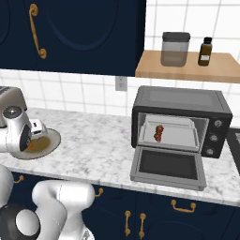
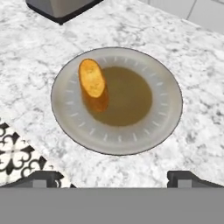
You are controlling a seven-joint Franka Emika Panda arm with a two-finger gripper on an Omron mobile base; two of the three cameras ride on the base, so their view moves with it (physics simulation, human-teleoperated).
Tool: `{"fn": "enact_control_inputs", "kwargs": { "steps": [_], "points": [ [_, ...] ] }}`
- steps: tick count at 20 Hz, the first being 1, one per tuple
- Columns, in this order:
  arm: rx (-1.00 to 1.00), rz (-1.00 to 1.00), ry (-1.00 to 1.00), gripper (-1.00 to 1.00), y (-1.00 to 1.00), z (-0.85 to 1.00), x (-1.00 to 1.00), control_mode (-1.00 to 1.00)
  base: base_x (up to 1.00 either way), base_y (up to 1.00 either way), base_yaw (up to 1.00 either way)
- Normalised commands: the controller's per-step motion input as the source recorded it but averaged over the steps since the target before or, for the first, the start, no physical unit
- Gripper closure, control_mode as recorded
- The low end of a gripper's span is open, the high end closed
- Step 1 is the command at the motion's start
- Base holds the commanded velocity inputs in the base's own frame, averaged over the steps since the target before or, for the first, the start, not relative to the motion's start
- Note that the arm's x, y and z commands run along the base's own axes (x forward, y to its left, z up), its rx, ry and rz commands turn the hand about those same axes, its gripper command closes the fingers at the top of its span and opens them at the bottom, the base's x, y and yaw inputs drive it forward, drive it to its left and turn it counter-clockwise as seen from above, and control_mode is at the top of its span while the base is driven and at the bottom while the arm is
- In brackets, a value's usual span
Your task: Pick up the kebab skewer and baguette bread, and place them inside the toaster oven. Close the toaster oven door and start by setting the timer.
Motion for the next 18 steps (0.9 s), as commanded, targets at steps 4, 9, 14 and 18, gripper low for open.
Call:
{"fn": "enact_control_inputs", "kwargs": {
  "steps": [4, 9, 14, 18],
  "points": [
    [-0.03, 0.05, 0.06, -1.00, 1.00, 0.00, 0.01, -1.00, 0.00, 0.00, 0.00],
    [0.00, 0.00, 0.06, -1.00, 0.85, -0.20, 0.26, -1.00, 0.00, 0.00, 0.00],
    [-0.07, 0.00, 0.11, -1.00, 0.29, -0.30, 0.36, -1.00, 0.00, 0.00, 0.00],
    [-0.11, 0.00, 0.08, -1.00, 0.00, -0.10, 0.13, -1.00, 0.00, 0.00, 0.00]
  ]
}}
